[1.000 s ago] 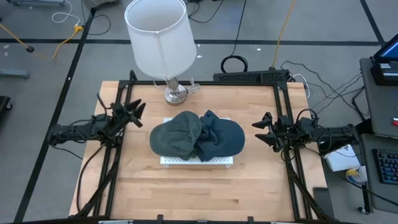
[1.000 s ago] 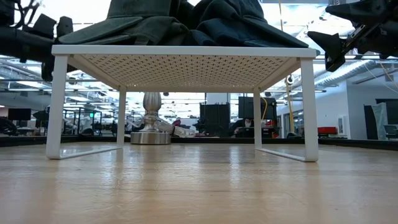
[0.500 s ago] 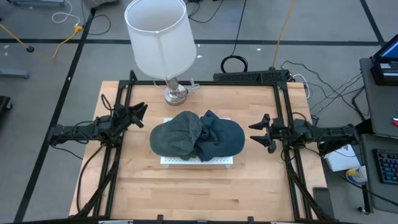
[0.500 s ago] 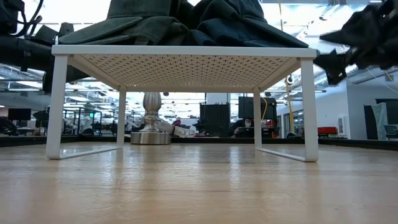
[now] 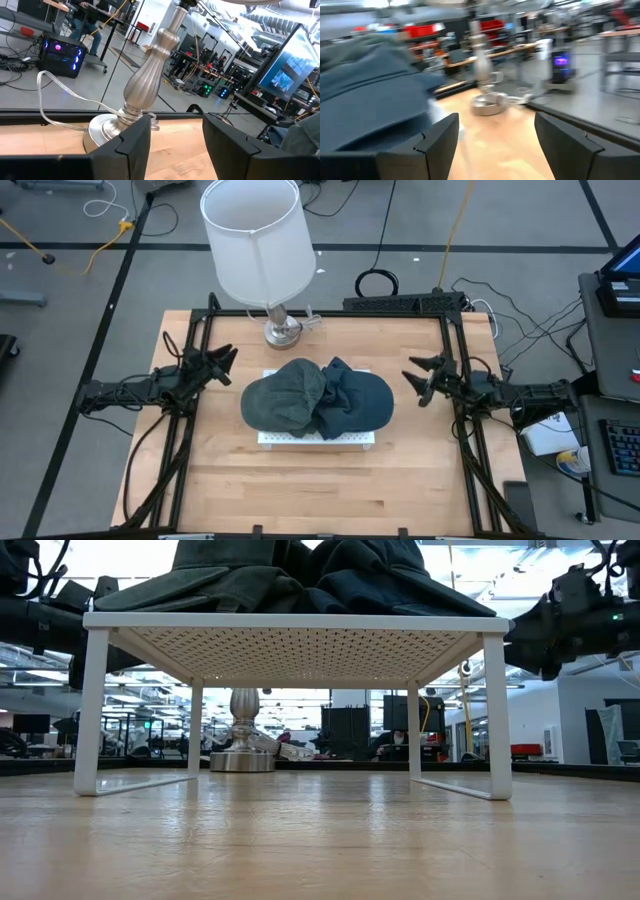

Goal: Pick & Place hat
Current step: Return to Home Position

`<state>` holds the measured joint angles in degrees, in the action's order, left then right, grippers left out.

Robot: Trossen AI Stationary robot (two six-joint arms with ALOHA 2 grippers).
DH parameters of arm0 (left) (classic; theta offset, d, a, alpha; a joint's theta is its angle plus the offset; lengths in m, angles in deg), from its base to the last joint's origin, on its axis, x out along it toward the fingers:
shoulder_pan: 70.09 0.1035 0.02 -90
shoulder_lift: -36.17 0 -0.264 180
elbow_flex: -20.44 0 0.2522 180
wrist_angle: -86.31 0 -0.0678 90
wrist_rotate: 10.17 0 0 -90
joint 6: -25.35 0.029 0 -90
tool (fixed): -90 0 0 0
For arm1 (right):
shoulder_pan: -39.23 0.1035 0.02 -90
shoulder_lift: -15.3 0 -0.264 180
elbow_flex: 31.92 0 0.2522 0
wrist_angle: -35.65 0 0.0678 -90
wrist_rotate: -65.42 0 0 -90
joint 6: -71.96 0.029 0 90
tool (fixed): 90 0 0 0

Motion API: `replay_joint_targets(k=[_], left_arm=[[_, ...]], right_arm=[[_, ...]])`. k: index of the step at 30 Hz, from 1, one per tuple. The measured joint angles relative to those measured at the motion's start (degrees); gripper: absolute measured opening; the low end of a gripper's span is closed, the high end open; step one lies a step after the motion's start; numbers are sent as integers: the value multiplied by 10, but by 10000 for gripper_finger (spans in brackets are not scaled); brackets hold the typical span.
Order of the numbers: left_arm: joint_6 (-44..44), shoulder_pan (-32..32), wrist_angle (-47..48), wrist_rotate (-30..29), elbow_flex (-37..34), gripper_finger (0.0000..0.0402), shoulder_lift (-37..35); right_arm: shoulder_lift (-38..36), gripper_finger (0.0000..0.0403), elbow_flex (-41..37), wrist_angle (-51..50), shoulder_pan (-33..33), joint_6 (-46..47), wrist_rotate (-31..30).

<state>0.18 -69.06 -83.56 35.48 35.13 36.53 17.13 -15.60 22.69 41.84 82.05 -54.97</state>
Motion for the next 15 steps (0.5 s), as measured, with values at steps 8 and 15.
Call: replay_joint_targets(k=[8,15], left_arm=[[13,0,0,1,0,199,0],[11,0,0,1,0,201,0]], right_arm=[[1,254,0,34,0,-8,-71],[1,254,0,119,0,-8,-71]])
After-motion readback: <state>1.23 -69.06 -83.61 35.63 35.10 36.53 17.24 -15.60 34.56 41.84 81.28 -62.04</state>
